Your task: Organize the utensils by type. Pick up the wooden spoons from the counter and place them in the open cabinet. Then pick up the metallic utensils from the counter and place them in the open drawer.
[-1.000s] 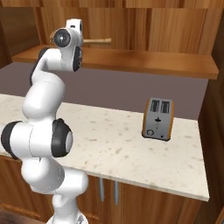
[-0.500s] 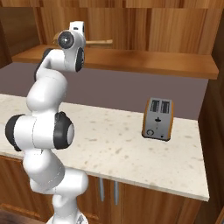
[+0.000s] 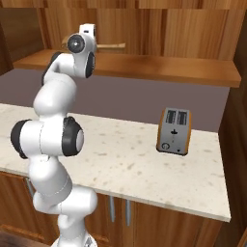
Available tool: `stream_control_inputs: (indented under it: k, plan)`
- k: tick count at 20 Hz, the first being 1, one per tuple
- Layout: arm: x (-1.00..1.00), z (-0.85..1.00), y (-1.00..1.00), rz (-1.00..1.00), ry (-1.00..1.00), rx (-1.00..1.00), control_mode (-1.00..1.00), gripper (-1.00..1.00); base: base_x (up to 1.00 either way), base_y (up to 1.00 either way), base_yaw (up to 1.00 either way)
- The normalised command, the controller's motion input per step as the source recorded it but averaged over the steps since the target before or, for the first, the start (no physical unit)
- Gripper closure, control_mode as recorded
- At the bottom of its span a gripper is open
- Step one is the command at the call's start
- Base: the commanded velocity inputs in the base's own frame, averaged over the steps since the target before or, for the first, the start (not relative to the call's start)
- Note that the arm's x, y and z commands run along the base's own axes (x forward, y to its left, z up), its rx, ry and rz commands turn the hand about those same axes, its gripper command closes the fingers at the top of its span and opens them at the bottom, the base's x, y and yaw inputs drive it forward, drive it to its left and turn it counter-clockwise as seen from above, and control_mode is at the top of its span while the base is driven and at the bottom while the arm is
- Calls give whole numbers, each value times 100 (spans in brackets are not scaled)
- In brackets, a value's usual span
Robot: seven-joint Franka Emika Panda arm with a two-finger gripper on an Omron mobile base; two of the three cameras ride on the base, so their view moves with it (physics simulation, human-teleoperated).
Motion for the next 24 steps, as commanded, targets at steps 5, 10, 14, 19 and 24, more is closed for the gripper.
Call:
stream_control_inputs:
  k: [5, 10, 14, 19, 24]
  plan:
    - [21, -14, 9, 0, 0, -2, -100, 100, 0, 0, 0]
    - [14, -18, 6, 0, 0, -5, -100, 100, 0, 0, 0]
    - [10, -28, 6, 0, 0, -6, -100, -100, 0, 0, 0]
    - [4, -26, 1, 0, 0, -2, -100, -100, 0, 0, 0]
    - [0, -22, 0, 0, 0, 0, -100, -100, 0, 0, 0]
